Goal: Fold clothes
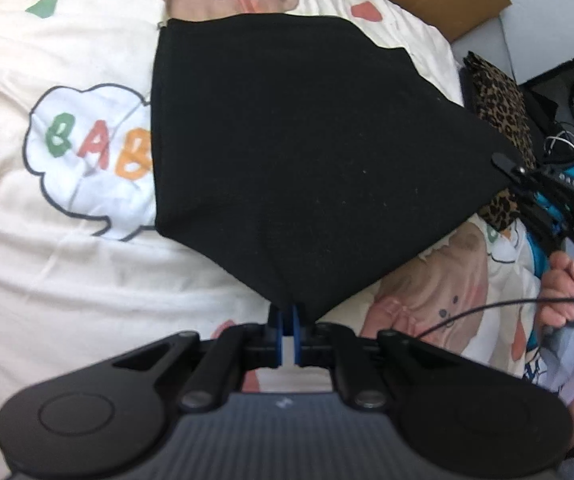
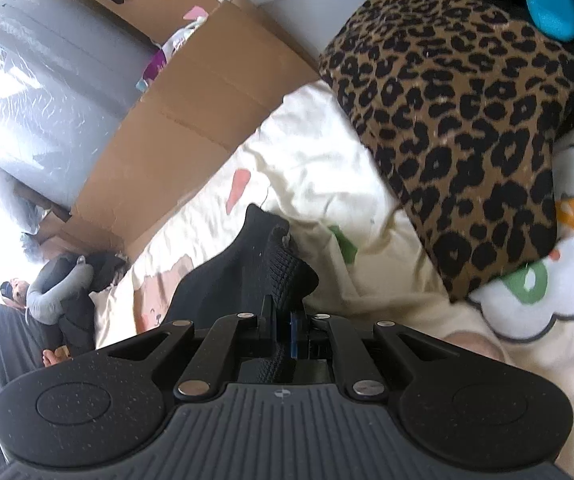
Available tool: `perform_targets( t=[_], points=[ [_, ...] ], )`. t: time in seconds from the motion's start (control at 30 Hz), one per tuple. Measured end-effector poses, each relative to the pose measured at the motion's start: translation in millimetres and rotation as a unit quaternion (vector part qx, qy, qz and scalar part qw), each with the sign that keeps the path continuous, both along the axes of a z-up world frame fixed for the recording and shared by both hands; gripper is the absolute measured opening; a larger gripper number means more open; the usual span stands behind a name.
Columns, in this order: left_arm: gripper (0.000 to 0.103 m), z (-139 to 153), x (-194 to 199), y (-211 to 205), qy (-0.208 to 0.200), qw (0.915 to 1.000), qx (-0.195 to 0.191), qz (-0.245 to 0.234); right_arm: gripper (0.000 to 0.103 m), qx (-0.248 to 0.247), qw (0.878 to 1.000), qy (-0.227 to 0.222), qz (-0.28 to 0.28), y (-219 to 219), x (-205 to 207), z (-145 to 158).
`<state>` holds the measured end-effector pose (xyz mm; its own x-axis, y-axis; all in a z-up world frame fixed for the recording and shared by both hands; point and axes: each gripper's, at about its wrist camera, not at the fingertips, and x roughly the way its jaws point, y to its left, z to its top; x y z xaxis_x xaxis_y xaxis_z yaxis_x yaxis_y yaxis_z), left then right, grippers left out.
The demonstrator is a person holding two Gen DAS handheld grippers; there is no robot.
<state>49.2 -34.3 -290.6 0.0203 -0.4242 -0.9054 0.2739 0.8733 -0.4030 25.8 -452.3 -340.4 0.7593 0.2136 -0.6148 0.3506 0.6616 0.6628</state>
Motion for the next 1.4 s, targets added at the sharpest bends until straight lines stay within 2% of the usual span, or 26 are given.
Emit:
perform_targets(
  t=[0.2,0.4,0.63,0.8,0.83,0.87,0.9,0.93,0.97,1.13,1.27,1.4],
  points=[
    [0.005,-4.0,-5.9,-4.6,0.010,0.9998,-0.009,0.014,0.004,-0.006,1.000,-0.006,-0.015,-6.4,0.0,-0.3],
    [0.005,-17.9,-9.1,-16.8,0.026,0.9994,-0.024,0.002,0.004,-0.013,0.999,-0.007,-0.030,-18.0,4.0,-5.3],
    [0.005,-40.2,-15.5,-25.0,0.037,0.9989,-0.027,0.002,0.005,-0.014,0.998,0.024,-0.048,-30.7,10.5,-32.9],
    [0.008,-53.6,-18.7,-21.7,0.057,0.9983,-0.005,0.006,0.010,-0.008,0.997,0.055,-0.055,-36.1,10.7,-51.3],
    [0.010,-54.1,-18.6,-20.1,0.061,0.9981,-0.001,0.006,0.016,-0.009,0.997,0.057,-0.060,-36.8,7.7,-51.3],
    [0.018,-52.6,-18.7,-19.3,0.060,0.9982,0.004,0.002,0.020,-0.010,0.996,0.059,-0.065,-37.4,4.7,-51.3],
    [0.022,-49.7,-19.1,-19.5,0.053,0.9985,0.009,-0.006,0.029,-0.010,0.996,0.061,-0.069,-38.1,1.7,-51.3],
    [0.032,-46.8,-19.3,-19.5,0.046,0.9987,0.014,-0.016,0.036,-0.009,0.995,0.062,-0.074,-38.8,-1.7,-51.4],
    [0.038,-44.0,-19.6,-18.7,0.038,0.9987,0.020,-0.026,0.036,-0.001,0.995,0.060,-0.077,-40.0,-6.1,-51.8],
    [0.040,-38.4,-13.6,-6.9,0.038,0.9972,0.045,-0.047,0.036,0.027,0.995,0.055,-0.084,-40.8,-26.5,-50.6],
    [0.051,-24.4,-3.6,-1.1,0.015,0.9959,0.061,-0.065,0.036,0.042,0.994,0.052,-0.085,-33.5,-35.9,-44.5],
    [0.053,-8.9,10.0,0.2,-0.007,0.9945,0.060,-0.086,0.039,0.054,0.993,0.053,-0.087,-23.7,-43.0,-38.4]
  ],
)
